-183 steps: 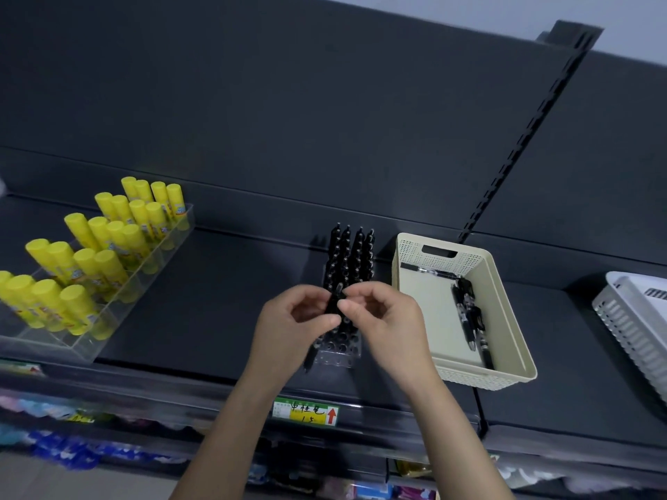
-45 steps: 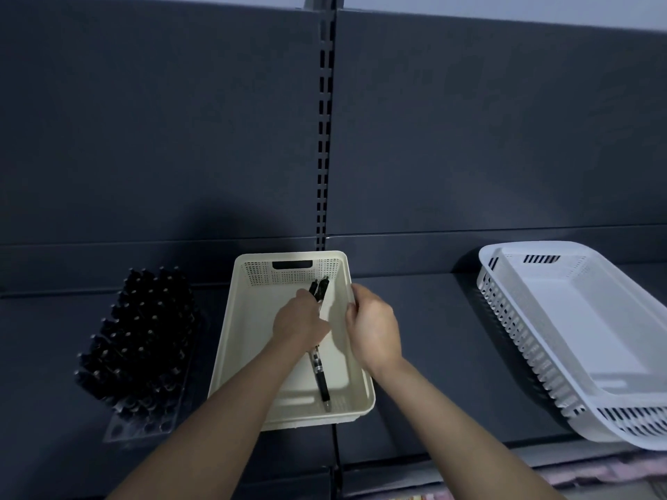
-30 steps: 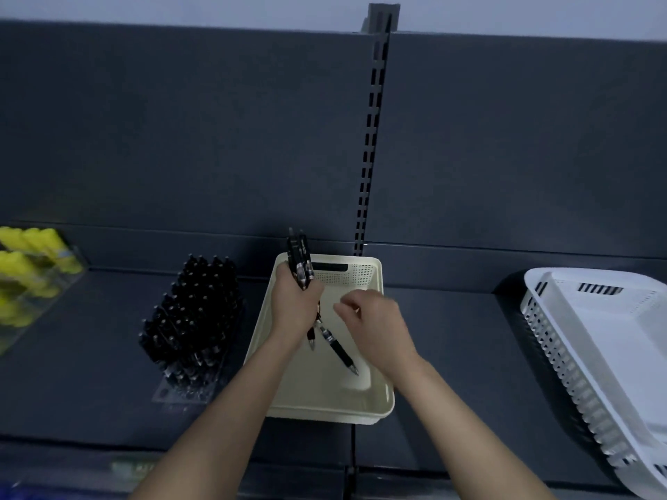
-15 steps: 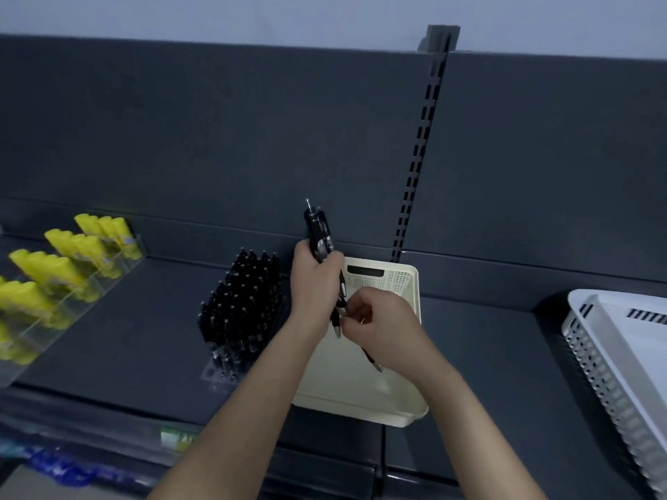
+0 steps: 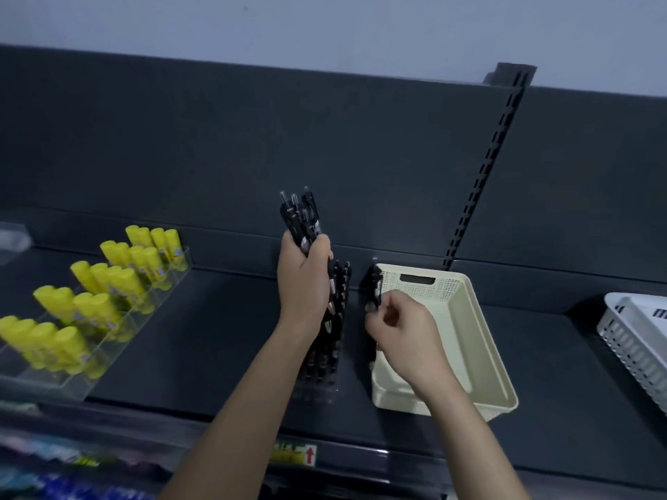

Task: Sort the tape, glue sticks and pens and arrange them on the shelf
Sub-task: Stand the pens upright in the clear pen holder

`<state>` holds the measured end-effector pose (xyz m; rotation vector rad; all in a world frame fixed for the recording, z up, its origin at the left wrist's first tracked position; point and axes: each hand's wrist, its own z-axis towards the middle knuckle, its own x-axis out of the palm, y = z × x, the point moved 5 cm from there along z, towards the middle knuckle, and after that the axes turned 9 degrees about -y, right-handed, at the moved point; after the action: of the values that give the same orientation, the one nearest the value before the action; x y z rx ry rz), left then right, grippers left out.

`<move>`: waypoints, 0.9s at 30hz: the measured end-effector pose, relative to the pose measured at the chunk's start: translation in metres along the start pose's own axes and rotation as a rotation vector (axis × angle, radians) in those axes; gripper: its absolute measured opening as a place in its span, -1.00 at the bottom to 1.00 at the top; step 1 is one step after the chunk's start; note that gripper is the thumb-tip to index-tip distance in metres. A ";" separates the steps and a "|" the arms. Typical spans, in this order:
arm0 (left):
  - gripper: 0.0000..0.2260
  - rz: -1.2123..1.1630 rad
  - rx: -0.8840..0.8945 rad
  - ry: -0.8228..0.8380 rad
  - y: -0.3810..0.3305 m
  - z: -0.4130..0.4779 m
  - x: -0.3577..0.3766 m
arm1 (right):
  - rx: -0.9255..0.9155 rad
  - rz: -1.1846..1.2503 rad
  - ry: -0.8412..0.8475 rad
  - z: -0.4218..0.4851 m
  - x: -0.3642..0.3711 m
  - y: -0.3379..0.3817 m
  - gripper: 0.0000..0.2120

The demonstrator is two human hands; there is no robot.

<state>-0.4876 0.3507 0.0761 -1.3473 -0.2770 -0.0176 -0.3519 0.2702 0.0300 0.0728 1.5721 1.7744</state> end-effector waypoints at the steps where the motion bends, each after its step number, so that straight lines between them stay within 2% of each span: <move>1: -0.90 0.004 0.001 0.025 0.002 0.002 -0.010 | 0.021 0.019 -0.025 -0.002 0.006 0.001 -0.85; 4: -0.85 0.019 -0.039 0.074 0.014 0.009 -0.040 | 0.088 0.033 -0.100 -0.011 0.021 -0.004 -0.90; 9: -0.85 -0.028 -0.182 0.061 0.047 0.012 -0.079 | 0.094 -0.076 -0.207 -0.024 0.040 -0.009 -0.81; 14: -0.96 -0.076 -0.436 0.050 0.085 0.007 -0.100 | 0.009 -0.325 -0.213 -0.031 0.047 -0.011 -0.83; 17: -0.94 -0.072 -0.527 0.073 0.098 0.000 -0.106 | 0.058 -0.350 -0.162 -0.028 0.051 -0.015 -0.84; 24: -0.91 -0.053 -0.590 0.070 0.113 -0.006 -0.120 | 0.041 -0.430 -0.156 -0.027 0.050 -0.012 -0.83; 27: -0.89 -0.055 -0.583 0.093 0.116 -0.008 -0.122 | 0.087 -0.403 -0.124 -0.027 0.051 -0.015 -0.83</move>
<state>-0.5845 0.3512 -0.0619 -1.9109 -0.2378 -0.2207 -0.3950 0.2760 -0.0111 -0.0858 1.4548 1.3631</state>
